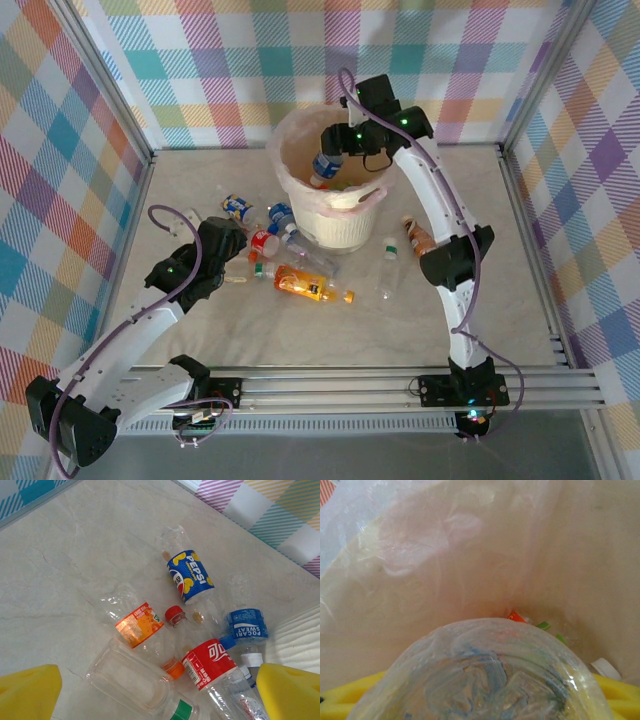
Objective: Put the plastic bottles in the bin
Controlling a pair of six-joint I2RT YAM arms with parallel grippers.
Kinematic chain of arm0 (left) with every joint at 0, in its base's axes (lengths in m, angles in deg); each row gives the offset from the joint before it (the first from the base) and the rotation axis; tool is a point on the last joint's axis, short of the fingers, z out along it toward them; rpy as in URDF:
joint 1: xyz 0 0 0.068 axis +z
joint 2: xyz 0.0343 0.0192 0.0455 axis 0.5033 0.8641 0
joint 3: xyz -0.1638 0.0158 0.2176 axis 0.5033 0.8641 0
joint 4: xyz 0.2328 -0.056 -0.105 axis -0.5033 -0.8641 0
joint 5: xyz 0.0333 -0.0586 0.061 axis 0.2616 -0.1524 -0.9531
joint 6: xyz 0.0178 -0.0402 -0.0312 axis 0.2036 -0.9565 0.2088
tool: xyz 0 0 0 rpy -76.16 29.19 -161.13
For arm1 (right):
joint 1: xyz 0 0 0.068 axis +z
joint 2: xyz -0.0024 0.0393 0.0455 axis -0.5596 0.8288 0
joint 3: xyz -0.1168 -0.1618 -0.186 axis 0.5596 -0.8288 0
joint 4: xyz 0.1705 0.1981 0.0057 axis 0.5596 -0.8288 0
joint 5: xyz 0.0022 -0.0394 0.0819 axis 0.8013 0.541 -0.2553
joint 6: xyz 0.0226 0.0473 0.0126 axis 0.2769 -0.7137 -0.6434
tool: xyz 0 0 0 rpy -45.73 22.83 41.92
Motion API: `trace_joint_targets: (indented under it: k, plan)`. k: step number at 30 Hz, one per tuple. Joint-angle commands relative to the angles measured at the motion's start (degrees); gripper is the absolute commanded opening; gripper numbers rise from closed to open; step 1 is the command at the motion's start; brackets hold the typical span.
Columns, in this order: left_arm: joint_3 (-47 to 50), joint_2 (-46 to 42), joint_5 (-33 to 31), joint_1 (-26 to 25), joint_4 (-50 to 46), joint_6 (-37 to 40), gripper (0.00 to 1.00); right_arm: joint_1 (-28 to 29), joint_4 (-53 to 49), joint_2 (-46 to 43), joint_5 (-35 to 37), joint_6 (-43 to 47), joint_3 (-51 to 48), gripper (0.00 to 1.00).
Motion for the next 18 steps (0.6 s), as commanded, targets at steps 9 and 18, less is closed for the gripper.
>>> trace_joint_targets:
  k: [9, 18]
  plan:
    - [0.7, 0.0, -0.9, 0.7, -1.9, -0.3, 1.00, -0.2, 2.3, 4.4, -2.8, -1.8, 0.9, 0.65]
    - [0.8, 0.1, -0.9, 0.6, -2.2, -0.3, 1.00, -0.7, 2.9, 4.4, -2.6, -2.9, 1.0, 0.94]
